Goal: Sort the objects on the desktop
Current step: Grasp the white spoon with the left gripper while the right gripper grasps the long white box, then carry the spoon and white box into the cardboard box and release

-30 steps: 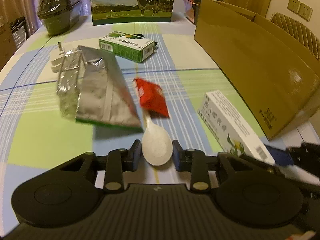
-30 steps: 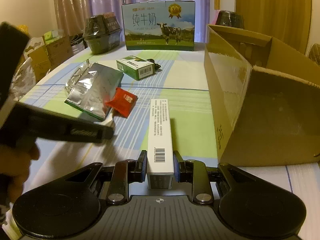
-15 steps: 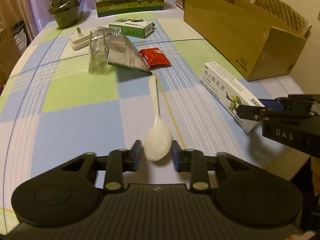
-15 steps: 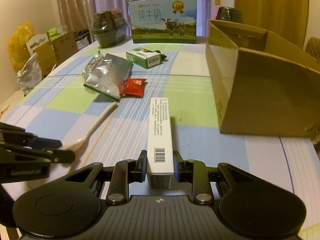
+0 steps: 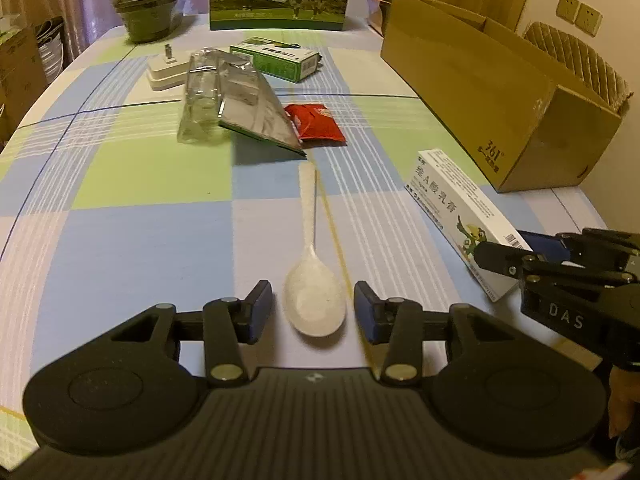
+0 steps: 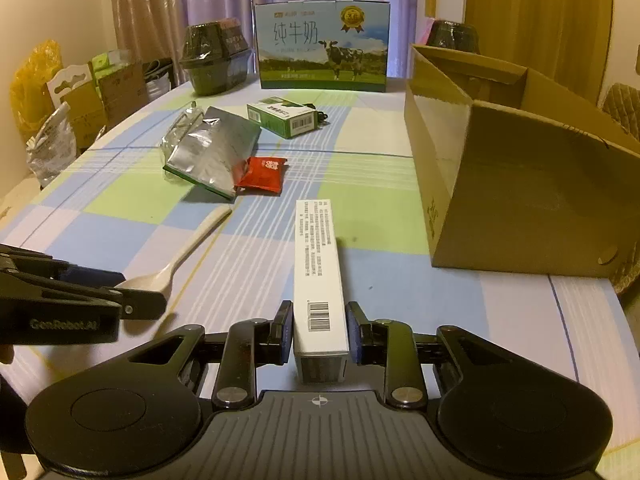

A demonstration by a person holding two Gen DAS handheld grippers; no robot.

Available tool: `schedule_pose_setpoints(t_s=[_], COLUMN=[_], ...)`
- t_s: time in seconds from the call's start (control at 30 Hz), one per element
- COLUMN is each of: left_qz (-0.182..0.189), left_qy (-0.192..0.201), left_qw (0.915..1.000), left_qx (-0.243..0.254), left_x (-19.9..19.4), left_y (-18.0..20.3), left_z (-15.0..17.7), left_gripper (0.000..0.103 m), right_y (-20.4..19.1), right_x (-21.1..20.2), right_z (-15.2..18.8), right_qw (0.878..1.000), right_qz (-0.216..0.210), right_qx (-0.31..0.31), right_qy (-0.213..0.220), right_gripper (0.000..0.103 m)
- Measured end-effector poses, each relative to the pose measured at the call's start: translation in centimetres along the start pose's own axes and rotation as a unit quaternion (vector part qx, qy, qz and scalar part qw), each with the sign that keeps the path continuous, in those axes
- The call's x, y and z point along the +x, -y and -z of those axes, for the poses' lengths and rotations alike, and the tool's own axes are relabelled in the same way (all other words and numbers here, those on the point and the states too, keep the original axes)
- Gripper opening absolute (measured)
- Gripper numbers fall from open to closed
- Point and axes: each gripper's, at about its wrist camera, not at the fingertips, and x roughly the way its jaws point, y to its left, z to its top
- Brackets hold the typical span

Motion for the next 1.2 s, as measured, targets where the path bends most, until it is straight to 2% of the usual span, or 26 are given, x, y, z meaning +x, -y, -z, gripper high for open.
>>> schedule_pose_setpoints(t_s=[0.07, 0.27, 0.7, 1.03, 1.07, 1.1, 1.13, 1.2], left_qz=[-0.001, -0.020, -0.023, -0.023, -0.023, -0.022, -0.022, -0.023], left_qy=[-0.002, 0.001, 0.009, 0.012, 0.012, 0.013, 0.013, 0.015], left_qw=[1.0000, 0.9998, 0.9995, 0.9994, 0.9994, 0.9994, 0.9994, 0.9993], left_qx=[-0.005, -0.007, 0.019, 0.021, 0.021, 0.022, 0.023, 0.024], left_x=[0.2, 0.4, -0.2, -0.6, -0.6, -0.7, -0.7, -0.9], left_y=[0.1, 0.2, 0.5, 0.4, 0.5, 0.5, 0.5, 0.5], left_z=[-0.1, -0.2, 0.3, 0.3, 0.3, 0.3, 0.3, 0.3], left_gripper=[0.039, 0.028, 0.028, 0.028, 0.028, 0.028, 0.027, 0.028], right_y=[0.0, 0.0, 0.2, -0.2, -0.2, -0.2, -0.1, -0.2], right_x=[0.2, 0.4, 1.6, 3.9, 4.1, 4.1, 4.1, 3.7], right_z=[0.0, -0.2, -1.0, -2.5, -2.6, -2.6, -2.6, -2.6], right_qw=[1.000, 1.000, 1.000, 0.999, 0.999, 0.999, 0.999, 0.999], right_qz=[0.001, 0.002, 0.002, 0.000, 0.000, 0.000, 0.000, 0.004], right_qx=[0.000, 0.001, -0.009, -0.030, -0.029, -0.027, -0.026, -0.025], right_qy=[0.000, 0.001, -0.006, -0.035, -0.038, -0.040, -0.042, -0.037], right_gripper=[0.027, 0.031, 0.036, 0.036, 0.035, 0.026, 0.023, 0.023])
